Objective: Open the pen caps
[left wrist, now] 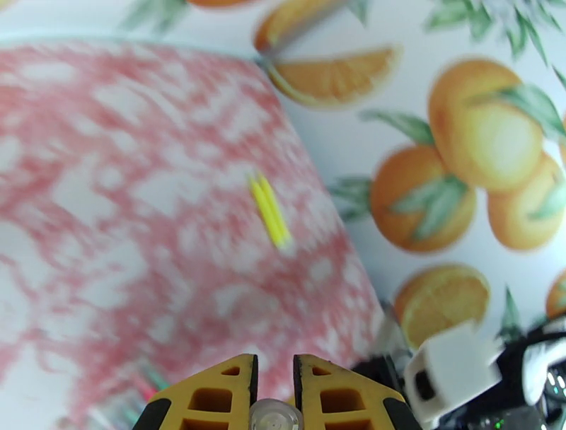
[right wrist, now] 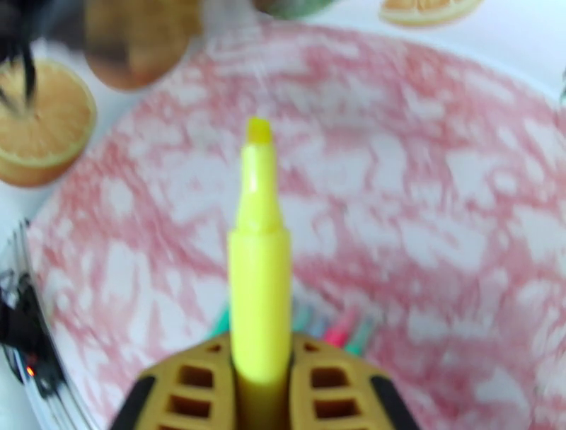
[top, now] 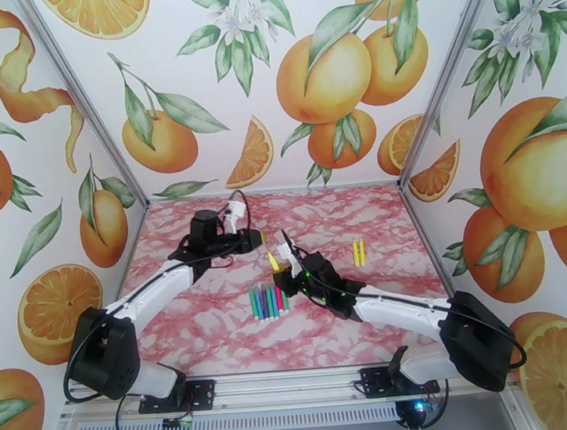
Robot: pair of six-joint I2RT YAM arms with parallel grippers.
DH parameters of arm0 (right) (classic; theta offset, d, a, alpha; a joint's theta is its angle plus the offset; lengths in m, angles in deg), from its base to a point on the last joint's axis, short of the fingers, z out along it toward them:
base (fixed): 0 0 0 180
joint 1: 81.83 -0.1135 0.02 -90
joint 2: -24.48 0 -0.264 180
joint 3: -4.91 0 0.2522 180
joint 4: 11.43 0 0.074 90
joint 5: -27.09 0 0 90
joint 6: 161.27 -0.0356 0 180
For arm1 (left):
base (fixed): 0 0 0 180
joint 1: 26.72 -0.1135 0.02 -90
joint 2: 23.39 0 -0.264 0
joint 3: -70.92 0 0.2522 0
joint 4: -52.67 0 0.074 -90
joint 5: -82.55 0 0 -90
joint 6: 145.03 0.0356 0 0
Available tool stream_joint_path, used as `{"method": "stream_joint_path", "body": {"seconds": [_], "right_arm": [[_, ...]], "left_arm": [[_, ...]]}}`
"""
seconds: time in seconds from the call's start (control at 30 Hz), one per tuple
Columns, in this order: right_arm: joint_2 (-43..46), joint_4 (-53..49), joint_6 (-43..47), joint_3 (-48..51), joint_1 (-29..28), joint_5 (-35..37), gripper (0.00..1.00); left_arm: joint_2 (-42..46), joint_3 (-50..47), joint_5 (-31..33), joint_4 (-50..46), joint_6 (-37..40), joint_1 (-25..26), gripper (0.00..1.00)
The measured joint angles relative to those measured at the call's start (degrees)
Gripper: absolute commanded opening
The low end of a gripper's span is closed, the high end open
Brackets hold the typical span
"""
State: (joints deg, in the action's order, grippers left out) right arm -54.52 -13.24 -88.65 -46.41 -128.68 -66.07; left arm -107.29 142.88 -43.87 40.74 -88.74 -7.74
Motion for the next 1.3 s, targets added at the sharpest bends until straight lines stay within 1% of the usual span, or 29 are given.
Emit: {"method": "stream_joint_path", "body": {"seconds": [0.1,0.33,0.43,0.6,0.8,1.03,1.3], "right_arm": [[0.1,-1.7,0.3,1.1,0.0,0.7,0.01],[2.3,-2.1,0.3,1.6,0.0,2.8,0.01],[3.0,-2.3,0.1,1.6,0.0,6.1,0.0],[3.2,-4.5,-0.5,1.4,0.7,12.8,0.0],[3.4,-7.3,-1.1,-0.9,3.4,16.4,0.01],[3.4,-11.5,-2.7,-3.2,8.6,18.8,0.01],[3.1,-17.7,-2.9,-4.1,13.2,20.5,0.01]], "left_arm": [[1.2,0.0,2.7,0.5,-0.5,-1.4,0.0],[1.7,0.0,4.4,-0.2,-0.3,-1.4,0.0],[1.8,0.2,6.4,-3.6,1.4,-1.4,0.0],[1.8,1.9,10.5,-12.6,5.6,-1.4,0.0],[1.8,3.8,14.6,-20.1,10.1,-1.4,0.0],[1.8,4.3,21.9,-28.5,14.8,-1.4,0.0],[1.2,4.4,29.4,-34.0,17.6,-1.4,0.0]]}}
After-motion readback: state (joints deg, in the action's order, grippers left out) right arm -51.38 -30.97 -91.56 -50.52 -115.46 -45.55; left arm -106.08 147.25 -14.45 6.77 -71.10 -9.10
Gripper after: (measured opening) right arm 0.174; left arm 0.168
